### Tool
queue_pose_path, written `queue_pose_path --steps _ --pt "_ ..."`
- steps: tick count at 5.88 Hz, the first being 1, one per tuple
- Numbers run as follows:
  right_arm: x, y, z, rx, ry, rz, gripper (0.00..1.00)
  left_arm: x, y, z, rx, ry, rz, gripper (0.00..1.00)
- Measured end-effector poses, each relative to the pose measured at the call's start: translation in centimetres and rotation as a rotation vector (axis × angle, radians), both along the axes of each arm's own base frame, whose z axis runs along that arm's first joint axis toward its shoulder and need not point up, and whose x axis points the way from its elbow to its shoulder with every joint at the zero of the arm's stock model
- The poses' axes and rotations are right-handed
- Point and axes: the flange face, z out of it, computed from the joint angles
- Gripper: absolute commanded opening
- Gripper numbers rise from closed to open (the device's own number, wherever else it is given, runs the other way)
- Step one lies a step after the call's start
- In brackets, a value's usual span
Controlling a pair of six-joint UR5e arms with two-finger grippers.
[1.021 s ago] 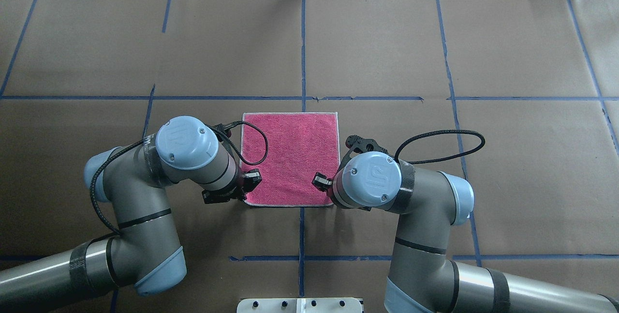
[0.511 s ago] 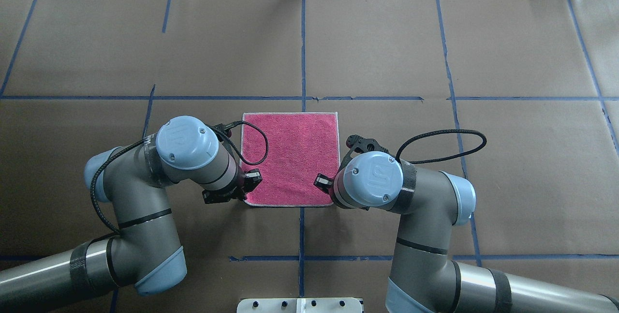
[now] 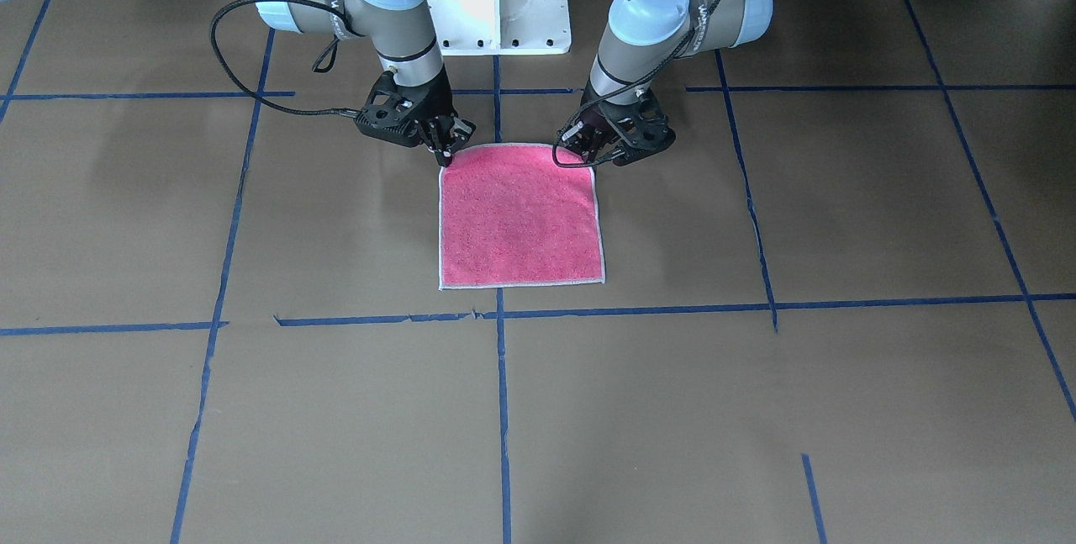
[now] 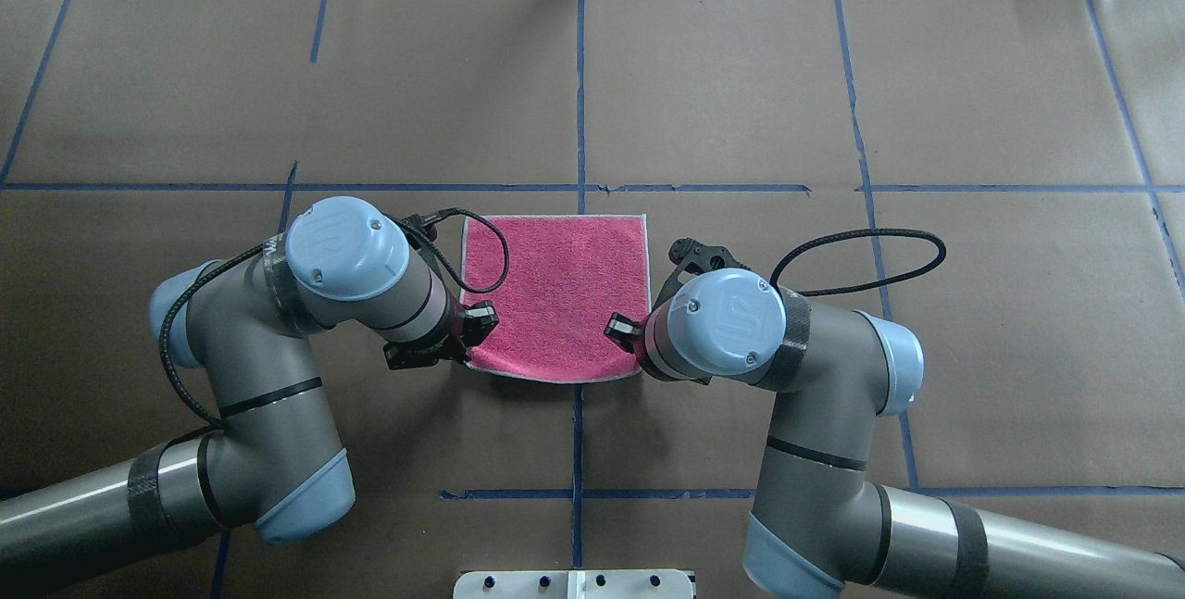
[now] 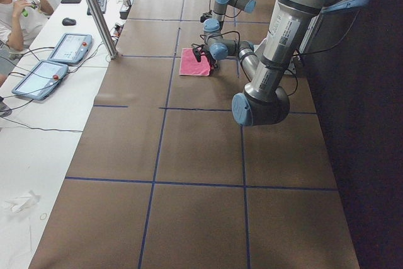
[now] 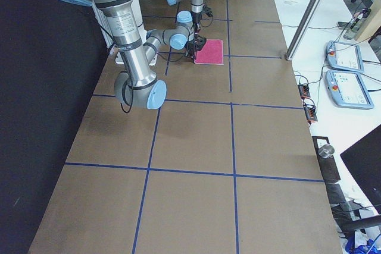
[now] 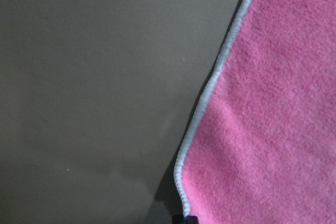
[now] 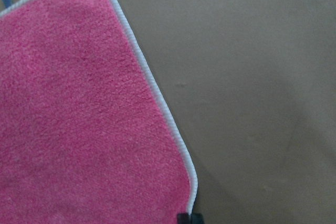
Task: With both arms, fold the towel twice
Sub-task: 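Lift the near edge with both grippers and fold it over the far edge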
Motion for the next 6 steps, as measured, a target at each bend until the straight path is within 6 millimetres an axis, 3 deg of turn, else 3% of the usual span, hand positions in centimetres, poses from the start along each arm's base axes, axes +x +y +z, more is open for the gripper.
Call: queue_pose_path --steps 2,4,6 --pt "2.1 -3.3 -0.6 0.004 -0.01 0.056 0.02 -1.0 -1.9 -0.9 0.011 0.013 -0.03 0.02" --pt "3.2 -5.2 -1.5 0.011 -0.021 0.087 0.02 -1.8 -4.3 -1.9 0.04 0.019 -0.051 0.02" --pt "2.2 -7.1 -2.7 0.014 -0.02 0.103 0.03 -1.3 -6.9 -2.2 0.049 0.002 -0.067 0.03"
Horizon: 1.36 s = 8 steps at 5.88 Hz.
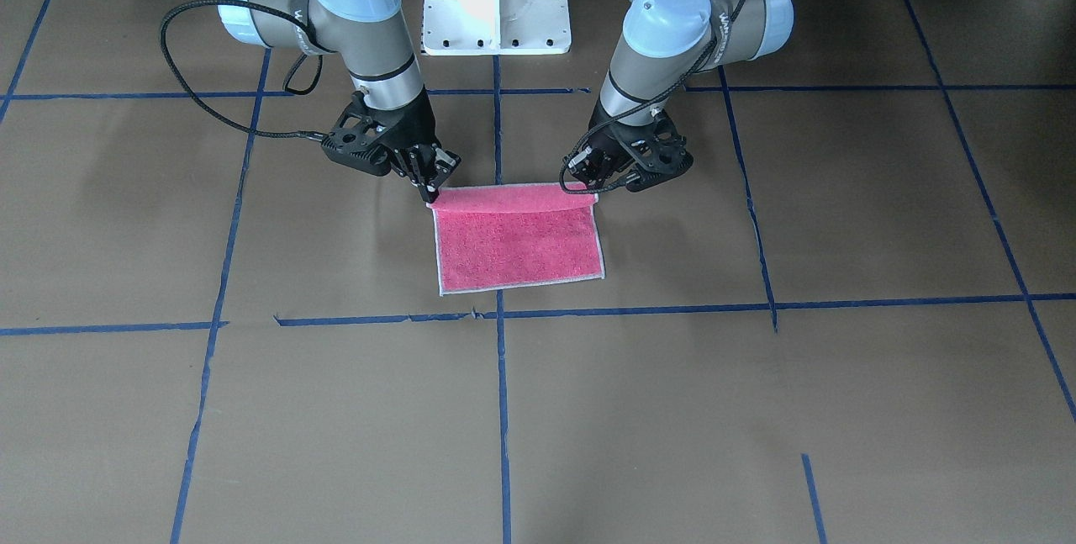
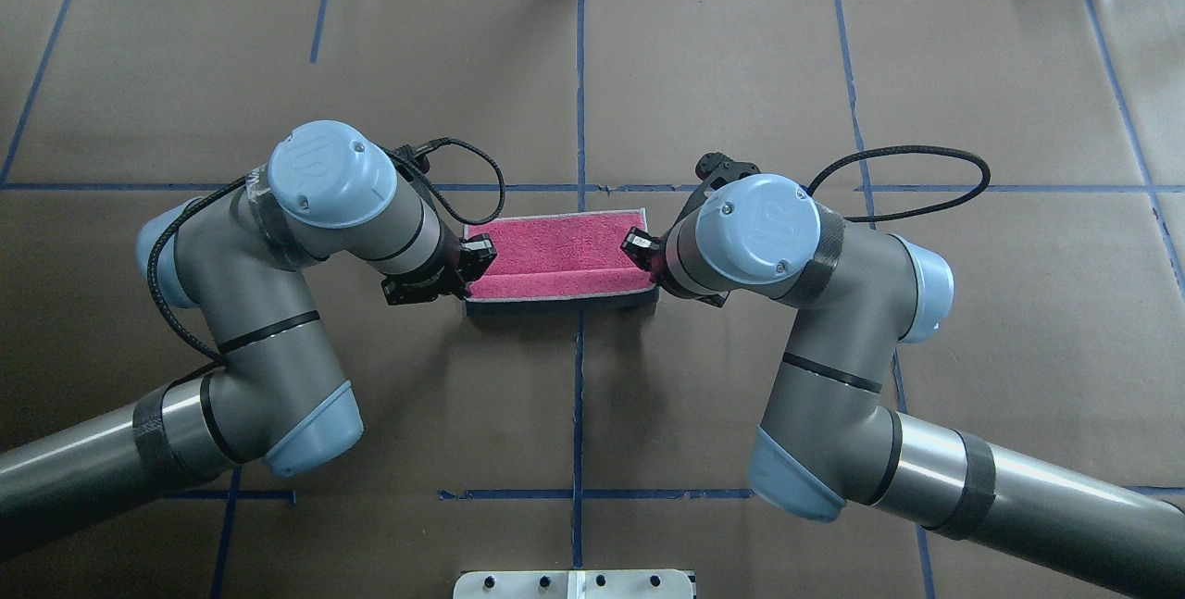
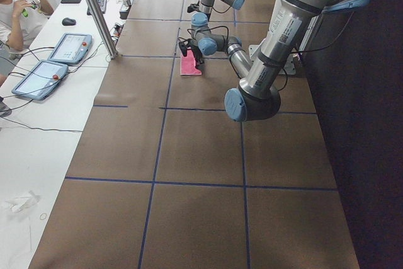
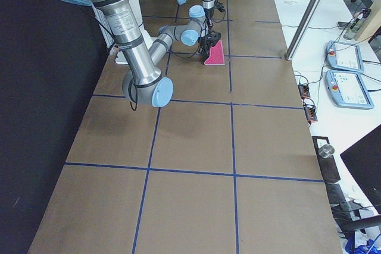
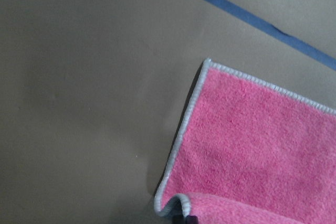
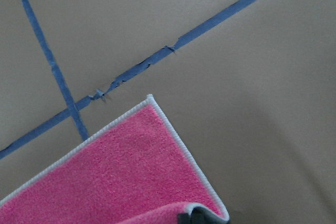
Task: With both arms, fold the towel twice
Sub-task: 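Lift the near edge with both grippers and fold it over the far edge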
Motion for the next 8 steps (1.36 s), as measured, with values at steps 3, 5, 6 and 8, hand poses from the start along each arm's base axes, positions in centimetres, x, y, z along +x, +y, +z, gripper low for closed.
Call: queue_pose_path --steps 3,5,6,8 --pt "-1.9 -3.9 0.4 0.022 -0.037 0.029 0.02 1.5 -2.7 0.7 0.005 -0.016 -0.01 0.03" --pt "-0.6 -6.7 1.3 0.015 -0.033 0.043 0.02 1.7 -4.4 1.9 0.009 -0.019 -0.024 0.03" --pt "-1.1 -7.7 1.2 0.015 -0.034 0.046 0.03 1.6 -5.0 1.9 0.009 -0.019 -0.03 0.03" --pt "-2.8 -9.6 1.5 0.017 -0.04 0.051 0.03 2.0 -5.9 2.4 0.008 -0.021 -0.036 0.03"
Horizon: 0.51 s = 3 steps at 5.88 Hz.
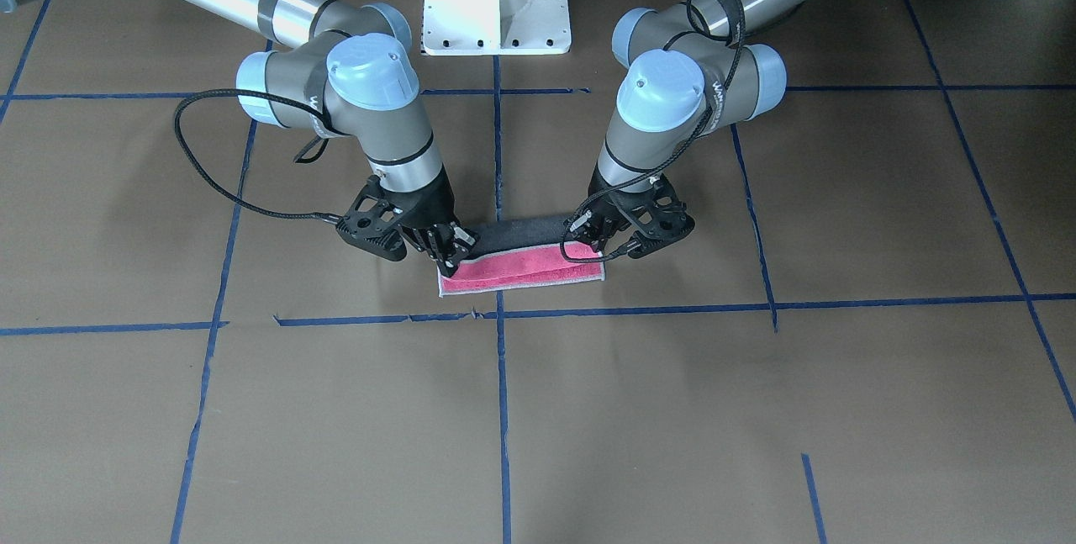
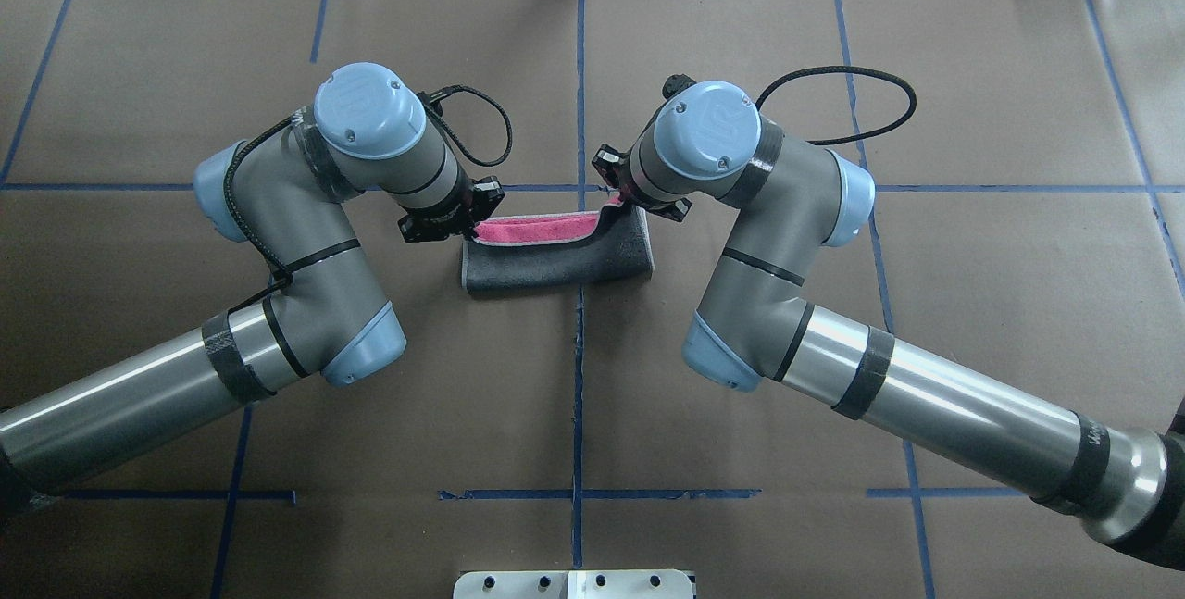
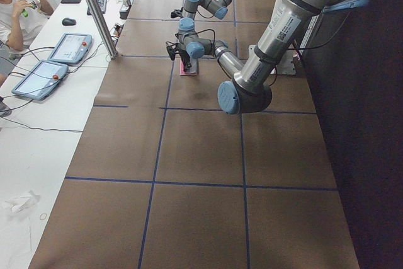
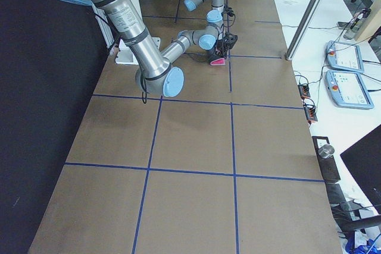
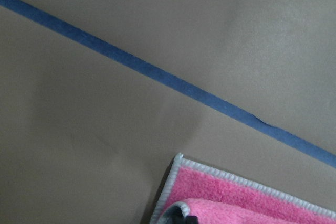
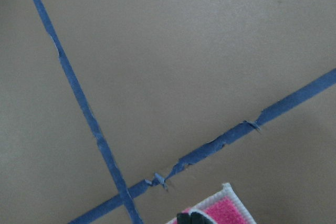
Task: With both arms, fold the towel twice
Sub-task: 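Lift the near edge with both grippers and fold it over the far edge, then release the folded towel and raise both grippers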
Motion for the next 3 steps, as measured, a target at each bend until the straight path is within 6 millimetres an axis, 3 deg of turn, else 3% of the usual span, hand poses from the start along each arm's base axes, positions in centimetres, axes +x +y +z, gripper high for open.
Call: queue_pose_path --steps 2,3 --pt "0.7 -1.6 1.3 -0.019 0.007 0.013 0.04 0.4 -0.5 1.0 0.001 -0.009 0.003 0.05" --pt "1.2 -2.0 1.8 -0.027 0.01 0.018 0.1 0.4 -0.6 1.2 0.002 -0.012 0.004 0.35"
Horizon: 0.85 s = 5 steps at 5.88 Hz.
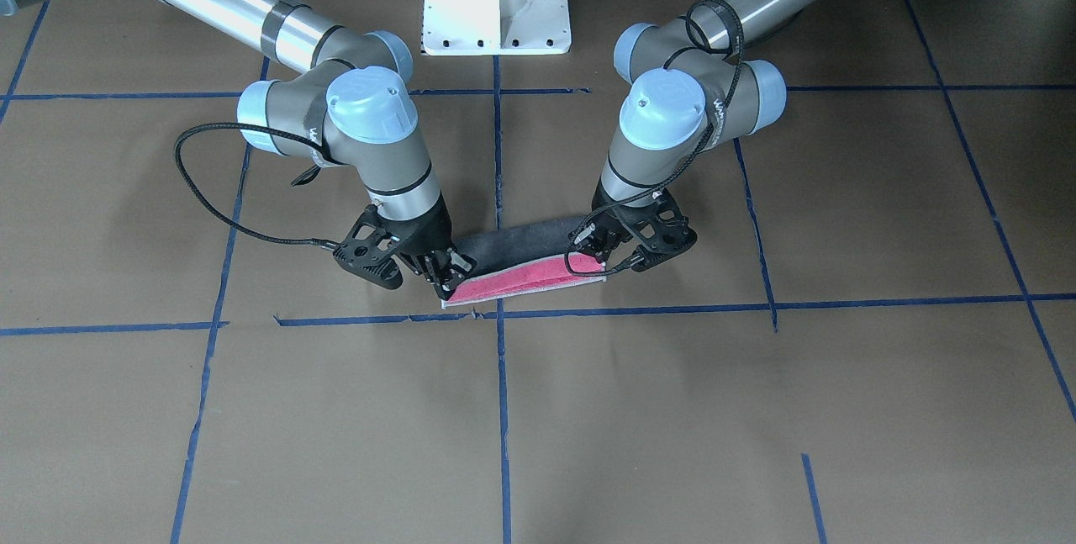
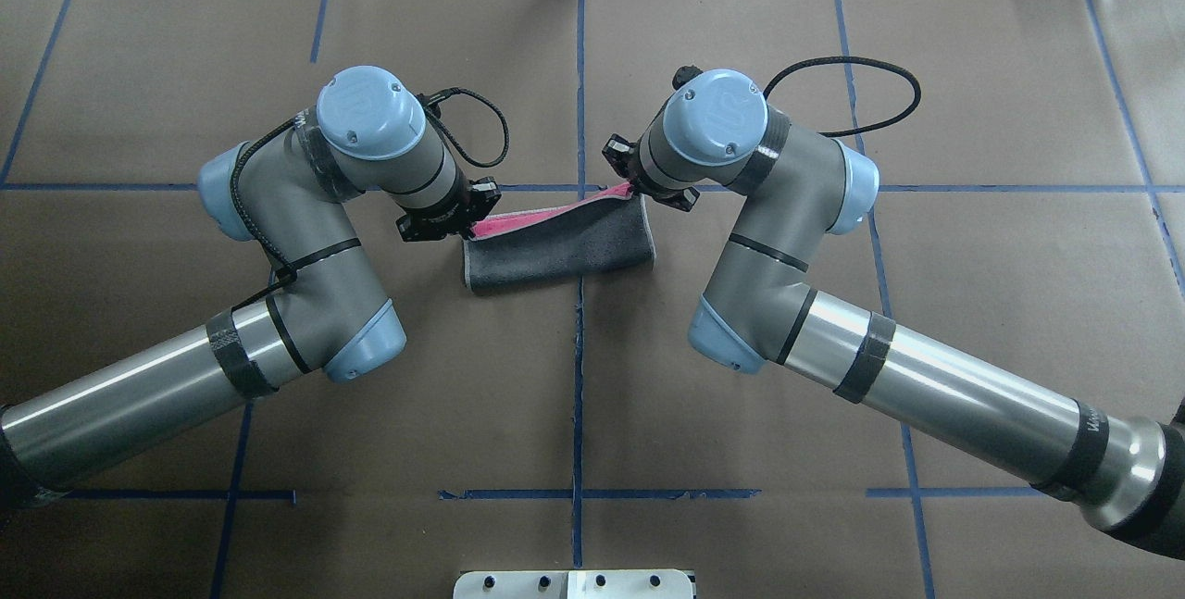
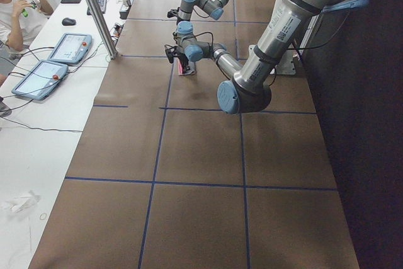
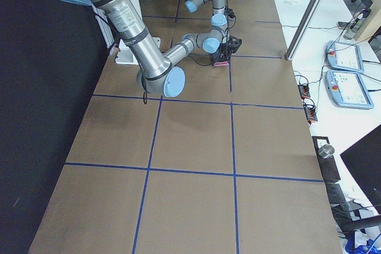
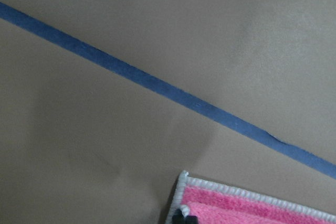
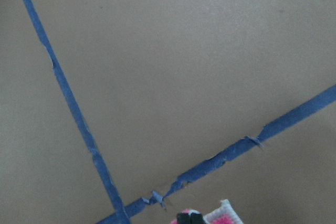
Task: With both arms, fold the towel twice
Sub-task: 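Release the folded towel and raise both grippers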
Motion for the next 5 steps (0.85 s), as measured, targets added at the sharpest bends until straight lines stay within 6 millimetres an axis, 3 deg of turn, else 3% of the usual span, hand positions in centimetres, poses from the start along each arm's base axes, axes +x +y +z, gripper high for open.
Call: queue_pose_path --steps 1,2,4,5 --pt "0.2 -0.1 0.2 -0.003 0.001 0.001 0.68 -0.1 -0.1 -0.1 0.0 0.002 -0.002 0.99" --pt "0.2 -0.2 0.2 -0.005 0.001 0.0 1.0 -0.3 -0.4 -0.2 0.001 0.003 -0.008 1.0" --pt "0.5 -0.5 0.3 0.004 0.003 -0.025 1.0 -1.5 -1.6 -0.8 0.005 0.01 -0.028 1.0" --pt "1.6 -1.2 0.2 -0.006 -0.01 -0.047 1.0 -1.7 -1.5 -1.4 0.007 0.021 -0.031 0.98"
